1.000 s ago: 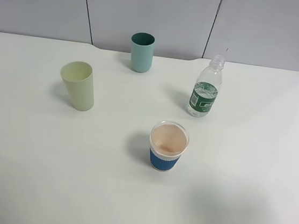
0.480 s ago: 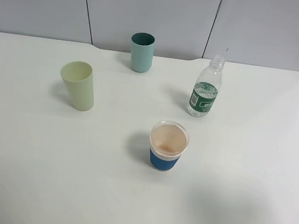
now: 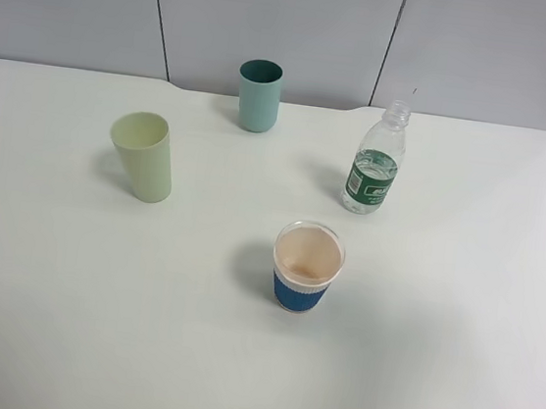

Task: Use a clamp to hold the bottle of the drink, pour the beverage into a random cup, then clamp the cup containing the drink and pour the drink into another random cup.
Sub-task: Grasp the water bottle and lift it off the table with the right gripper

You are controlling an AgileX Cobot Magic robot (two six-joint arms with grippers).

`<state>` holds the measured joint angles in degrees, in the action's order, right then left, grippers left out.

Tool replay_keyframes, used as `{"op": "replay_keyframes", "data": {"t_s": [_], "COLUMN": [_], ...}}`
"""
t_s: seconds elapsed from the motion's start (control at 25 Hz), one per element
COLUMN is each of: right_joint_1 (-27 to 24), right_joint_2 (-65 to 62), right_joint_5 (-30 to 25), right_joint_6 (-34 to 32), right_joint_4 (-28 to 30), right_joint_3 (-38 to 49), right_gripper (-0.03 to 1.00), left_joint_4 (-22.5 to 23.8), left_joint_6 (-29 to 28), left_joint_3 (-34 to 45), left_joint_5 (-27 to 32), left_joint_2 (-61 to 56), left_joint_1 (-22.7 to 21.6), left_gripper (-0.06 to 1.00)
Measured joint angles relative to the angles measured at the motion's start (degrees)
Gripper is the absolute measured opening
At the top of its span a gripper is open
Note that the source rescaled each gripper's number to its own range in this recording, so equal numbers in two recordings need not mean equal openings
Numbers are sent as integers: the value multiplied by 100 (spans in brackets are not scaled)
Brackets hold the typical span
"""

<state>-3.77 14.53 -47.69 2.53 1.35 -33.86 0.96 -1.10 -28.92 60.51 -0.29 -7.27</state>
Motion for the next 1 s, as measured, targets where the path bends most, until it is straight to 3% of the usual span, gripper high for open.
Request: {"op": "replay_keyframes", "data": {"t_s": [0.2, 0.44, 1.0], "right_joint_1": [0, 0, 0], "right_joint_2": [1154, 2249, 3569], "right_joint_5": [733, 1575, 2551], "right_joint_6": [5, 99, 153], "right_joint_4": [-135, -634, -738], "right_joint_3": [0, 0, 639], "right_gripper": [89, 98, 100], "left_joint_4": [2, 2, 2], "left_joint_6": [0, 0, 0], "left_joint_3": [0, 0, 0], "left_joint_5": [0, 0, 0], "left_joint_2": [0, 0, 0], "left_joint_1": [0, 0, 0], "left_gripper": [100, 100, 100]}}
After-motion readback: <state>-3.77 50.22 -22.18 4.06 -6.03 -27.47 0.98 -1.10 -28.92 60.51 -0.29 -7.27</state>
